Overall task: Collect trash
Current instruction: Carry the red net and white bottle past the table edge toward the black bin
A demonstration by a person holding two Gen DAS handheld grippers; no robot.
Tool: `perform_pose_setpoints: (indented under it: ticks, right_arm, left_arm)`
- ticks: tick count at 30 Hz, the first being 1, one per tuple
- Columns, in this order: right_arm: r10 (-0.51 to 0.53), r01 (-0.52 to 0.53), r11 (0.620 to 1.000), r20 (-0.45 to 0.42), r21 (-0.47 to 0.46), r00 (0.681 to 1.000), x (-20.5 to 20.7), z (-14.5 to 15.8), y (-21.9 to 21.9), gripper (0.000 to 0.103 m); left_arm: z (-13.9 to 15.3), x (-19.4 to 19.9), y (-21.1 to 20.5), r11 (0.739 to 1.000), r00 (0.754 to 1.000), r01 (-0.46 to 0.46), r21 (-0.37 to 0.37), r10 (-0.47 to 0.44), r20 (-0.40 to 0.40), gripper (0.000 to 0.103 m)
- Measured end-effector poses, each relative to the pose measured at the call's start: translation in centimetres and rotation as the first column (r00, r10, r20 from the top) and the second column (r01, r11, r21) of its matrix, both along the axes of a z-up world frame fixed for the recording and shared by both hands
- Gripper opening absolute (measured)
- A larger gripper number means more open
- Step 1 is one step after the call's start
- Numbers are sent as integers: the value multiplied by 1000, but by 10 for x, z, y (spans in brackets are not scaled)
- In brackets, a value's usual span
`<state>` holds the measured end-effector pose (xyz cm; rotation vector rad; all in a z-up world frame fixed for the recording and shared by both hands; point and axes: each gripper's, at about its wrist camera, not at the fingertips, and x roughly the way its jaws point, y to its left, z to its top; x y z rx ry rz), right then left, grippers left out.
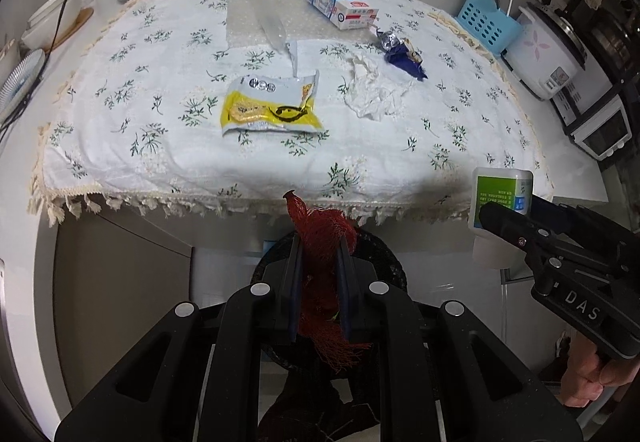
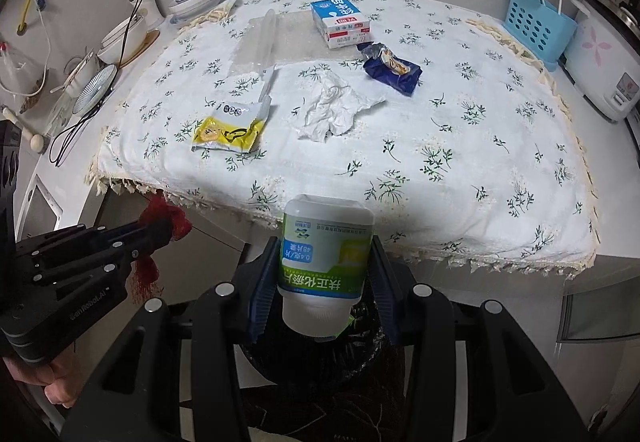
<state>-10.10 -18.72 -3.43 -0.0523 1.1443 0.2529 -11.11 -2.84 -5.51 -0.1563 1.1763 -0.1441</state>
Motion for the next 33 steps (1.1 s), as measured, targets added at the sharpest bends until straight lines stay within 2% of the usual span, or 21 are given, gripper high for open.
perform_pose_setpoints:
  ticks: [14, 27, 33]
  right_arm:
    - [22, -23, 999, -53, -34, 998, -19, -40, 0, 41]
    - [14, -21, 999, -140, -50, 990, -23, -98, -5, 41]
    - [4, -11, 999, -163, -41, 987, -28, -122, -10, 41]
  left_arm:
    - [-44, -12, -9, 1000, 998, 13, 15, -12, -61, 14]
    - [-92, -18, -24, 999, 993, 38, 2, -38, -109, 14]
    - [-112, -20, -23, 1000, 995, 28, -6, -28, -98, 14]
